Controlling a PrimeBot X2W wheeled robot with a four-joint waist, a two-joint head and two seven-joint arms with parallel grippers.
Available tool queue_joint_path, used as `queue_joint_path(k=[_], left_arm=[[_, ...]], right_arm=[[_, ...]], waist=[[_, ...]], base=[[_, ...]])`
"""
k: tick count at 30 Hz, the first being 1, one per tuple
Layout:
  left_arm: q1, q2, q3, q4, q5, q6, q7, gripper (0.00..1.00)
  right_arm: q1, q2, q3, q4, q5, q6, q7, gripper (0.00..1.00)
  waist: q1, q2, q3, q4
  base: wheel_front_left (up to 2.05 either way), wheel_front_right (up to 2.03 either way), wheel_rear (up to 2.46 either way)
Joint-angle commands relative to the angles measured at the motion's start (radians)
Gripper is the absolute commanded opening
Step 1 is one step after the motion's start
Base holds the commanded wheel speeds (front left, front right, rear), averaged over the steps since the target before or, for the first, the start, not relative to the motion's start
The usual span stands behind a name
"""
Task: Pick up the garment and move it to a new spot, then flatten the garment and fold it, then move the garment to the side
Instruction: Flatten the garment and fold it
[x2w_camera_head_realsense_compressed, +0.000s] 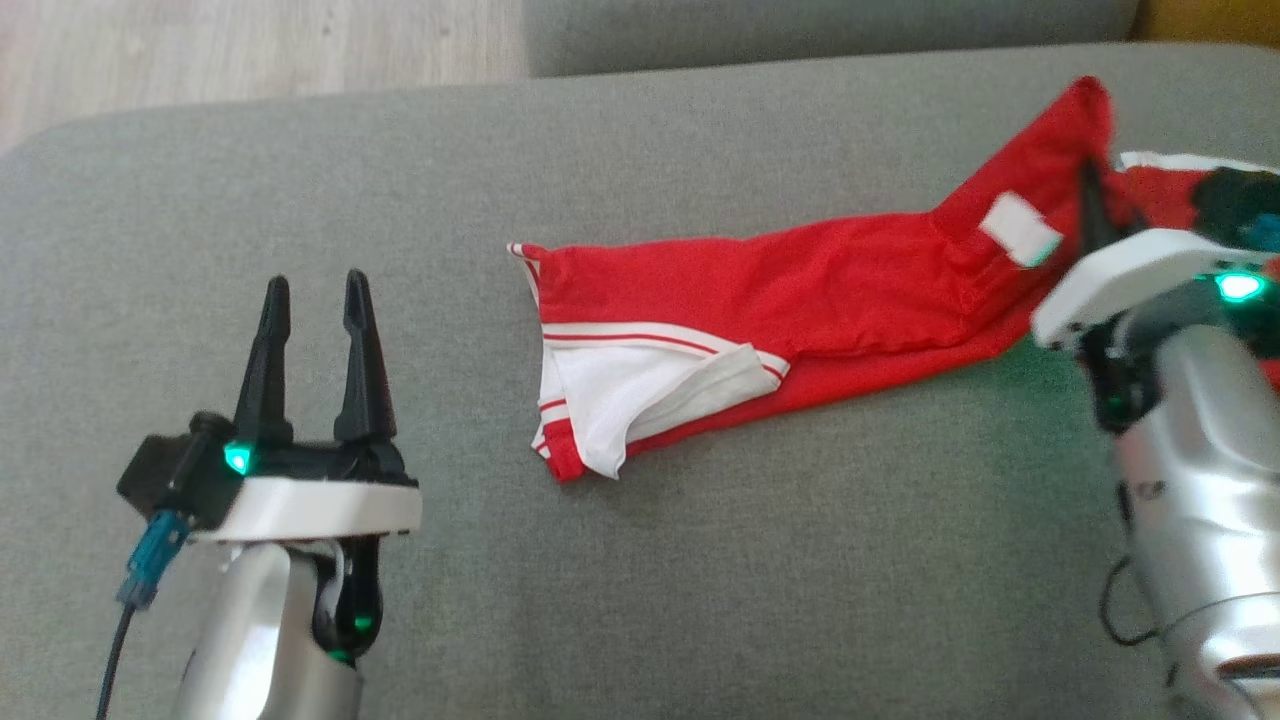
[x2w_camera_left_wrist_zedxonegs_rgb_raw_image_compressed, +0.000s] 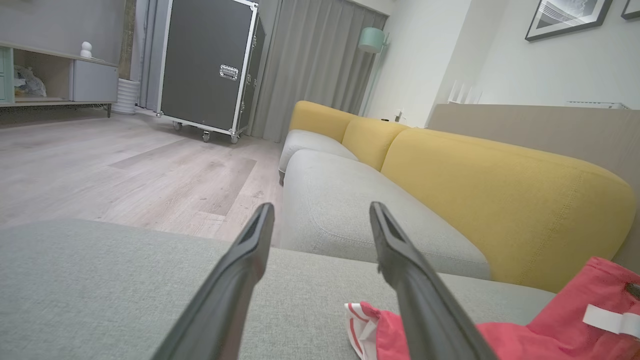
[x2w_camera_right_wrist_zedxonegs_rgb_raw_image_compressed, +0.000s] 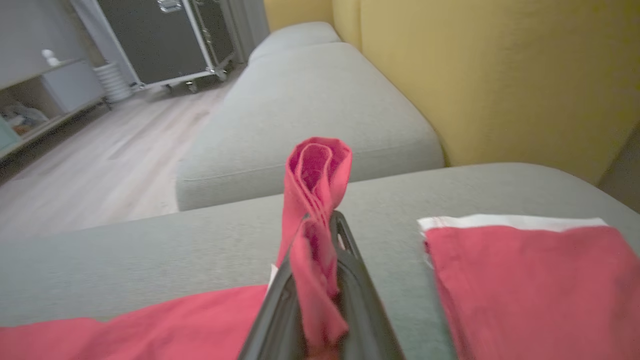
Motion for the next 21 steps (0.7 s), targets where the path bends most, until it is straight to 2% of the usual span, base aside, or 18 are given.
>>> queue_joint_path(k=[1,9,11,16,21], left_arm=[[-0.009,0.024,0.031,-0.034,-0.003,-0.006,-0.005,1.00],[0.033,0.036,0.039,-0.048,-0.016,-0.006,-0.005,1.00],[0.034,0.036,0.035,-0.049,-0.017,-0.006,-0.005,1.00],[0.032,0.030,0.020,-0.045,-0.019,-0.006,-0.005,1.00],[0.027,0.029,0.002,-0.034,-0.019,-0.006,-0.005,1.00]], right_arm=[[-0.011,0.017,0.036,-0.043,0.011,-0.001,-0.008,0.00],[-0.001,0.115,0.226,-0.109,0.113,-0.001,0.016,0.00],[0.000,0.121,0.262,-0.115,0.144,-0.001,0.013,0.00],[0.019,0.122,0.470,-0.166,0.329,-0.001,0.001,0.00],[0.030,0.122,0.599,-0.150,0.438,-0.001,-0.037,0.00]], waist=[[0.0001,-0.0001,-0.023,0.005],[0.0001,-0.0001,-0.065,0.035],[0.0001,-0.0001,-0.064,0.047],[0.0001,-0.0001,-0.054,0.087],[0.0001,-0.0001,-0.053,0.134]], base=[[0.00,0.00,0.00],[0.00,0.00,0.00],[0.00,0.00,0.00],[0.00,0.00,0.00],[0.00,0.00,0.00]])
